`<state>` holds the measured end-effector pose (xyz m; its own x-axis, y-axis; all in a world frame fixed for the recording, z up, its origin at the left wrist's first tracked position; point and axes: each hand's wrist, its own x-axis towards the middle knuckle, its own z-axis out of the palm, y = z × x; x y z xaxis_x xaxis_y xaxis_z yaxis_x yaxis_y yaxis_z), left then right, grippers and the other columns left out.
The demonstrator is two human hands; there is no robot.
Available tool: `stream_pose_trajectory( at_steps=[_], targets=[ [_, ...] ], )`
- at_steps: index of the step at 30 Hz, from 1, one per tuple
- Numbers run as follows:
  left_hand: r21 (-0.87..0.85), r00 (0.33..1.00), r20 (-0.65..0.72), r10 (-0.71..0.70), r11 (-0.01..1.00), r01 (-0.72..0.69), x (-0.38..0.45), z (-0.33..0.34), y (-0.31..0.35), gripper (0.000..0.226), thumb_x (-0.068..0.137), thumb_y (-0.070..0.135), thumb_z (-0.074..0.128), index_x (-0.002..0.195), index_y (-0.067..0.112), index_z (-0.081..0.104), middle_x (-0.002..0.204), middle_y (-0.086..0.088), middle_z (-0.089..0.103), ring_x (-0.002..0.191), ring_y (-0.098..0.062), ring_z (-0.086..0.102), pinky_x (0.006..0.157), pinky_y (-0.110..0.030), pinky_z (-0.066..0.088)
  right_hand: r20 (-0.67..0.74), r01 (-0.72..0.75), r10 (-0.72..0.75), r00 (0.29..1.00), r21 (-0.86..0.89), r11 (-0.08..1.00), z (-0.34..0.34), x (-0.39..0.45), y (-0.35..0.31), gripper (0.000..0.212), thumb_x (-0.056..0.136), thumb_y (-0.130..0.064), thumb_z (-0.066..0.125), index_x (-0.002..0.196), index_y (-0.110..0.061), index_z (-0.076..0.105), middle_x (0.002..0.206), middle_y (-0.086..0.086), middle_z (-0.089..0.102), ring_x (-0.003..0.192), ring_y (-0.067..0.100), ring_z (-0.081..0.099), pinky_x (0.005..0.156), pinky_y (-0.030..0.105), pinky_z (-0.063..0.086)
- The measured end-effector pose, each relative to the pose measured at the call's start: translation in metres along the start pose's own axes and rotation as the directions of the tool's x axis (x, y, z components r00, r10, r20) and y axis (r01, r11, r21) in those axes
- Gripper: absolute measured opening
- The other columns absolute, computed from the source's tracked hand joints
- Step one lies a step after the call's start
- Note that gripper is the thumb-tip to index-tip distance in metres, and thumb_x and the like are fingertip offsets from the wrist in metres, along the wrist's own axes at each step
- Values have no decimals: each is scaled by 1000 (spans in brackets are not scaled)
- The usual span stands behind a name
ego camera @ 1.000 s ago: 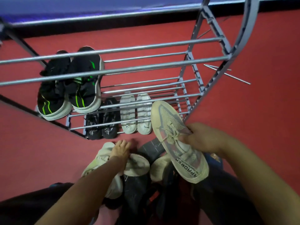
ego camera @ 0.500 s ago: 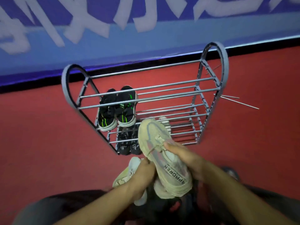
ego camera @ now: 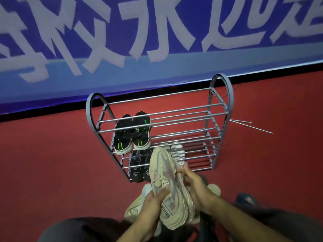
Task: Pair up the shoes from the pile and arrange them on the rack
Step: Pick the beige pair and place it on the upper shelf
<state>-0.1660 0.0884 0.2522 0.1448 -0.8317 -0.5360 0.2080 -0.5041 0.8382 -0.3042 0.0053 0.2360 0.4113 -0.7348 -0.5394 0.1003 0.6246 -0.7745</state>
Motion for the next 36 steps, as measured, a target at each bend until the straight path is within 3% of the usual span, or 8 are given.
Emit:
stream_pose_trajectory(
  at_steps=[5,9,13,16,20,26,34,36],
  targets=[
    [180,994,-99,-52,981,69,24,-5,0,33,99,31,51,109,10,74,92,-5,80,86,-21,75,69,-26,54,-215,-69,21,976,-215,974,-10,22,-3,46,83,-17,76,119,-20,47,108,14,69,93,30,71,86,50,58],
    [160,968,-246,37,987,3,54,0,22,28,92,39,56,105,19,71,96,2,77,94,-20,71,94,-42,54,-380,155,-297,876,-362,919,-21,40,-33,30,90,-9,67,111,-17,48,102,9,66,81,21,67,76,41,57],
    [154,980,-188,64,987,-35,84,-1,54,35,82,42,60,93,11,74,88,-6,79,83,-26,74,77,-39,58,-496,187,-348,796,-344,920,-43,63,-69,22,92,-10,62,114,-10,60,103,10,68,92,30,68,81,44,57],
    [223,997,-72,19,975,-2,94,-7,50,29,83,36,67,86,9,76,81,-4,79,75,-22,74,66,-31,57,-513,150,-319,797,-344,927,-61,74,-88,19,91,-6,61,109,-5,66,94,12,70,80,27,68,69,34,55],
    [253,989,-128,79,966,-45,104,-8,22,30,78,42,75,80,12,73,72,7,73,68,-15,69,68,-32,55,-520,137,-367,771,-427,894,-70,90,-94,24,87,-10,67,111,-11,67,96,8,72,90,31,71,89,48,58],
    [162,990,-68,128,980,-115,123,-5,25,49,74,57,73,106,20,76,100,-2,79,100,-24,74,96,-48,55,-577,190,-415,704,-410,892,-72,114,-85,34,89,-19,66,122,-11,64,100,6,72,90,26,70,91,46,57],
    [72,977,-145,153,987,-144,155,-7,34,45,88,49,68,113,12,71,104,-14,76,97,-28,73,93,-50,56,-557,238,-422,716,-374,897,-66,138,-74,39,94,-20,64,131,-6,60,116,8,70,103,23,67,97,38,53],
    [47,976,-167,139,990,-133,173,-9,47,65,82,61,69,122,10,67,111,-10,75,103,-26,72,95,-48,56,-541,248,-447,713,-401,882,-64,147,-87,37,94,-23,65,128,-7,63,116,7,71,105,23,67,96,34,52]
  ],
)
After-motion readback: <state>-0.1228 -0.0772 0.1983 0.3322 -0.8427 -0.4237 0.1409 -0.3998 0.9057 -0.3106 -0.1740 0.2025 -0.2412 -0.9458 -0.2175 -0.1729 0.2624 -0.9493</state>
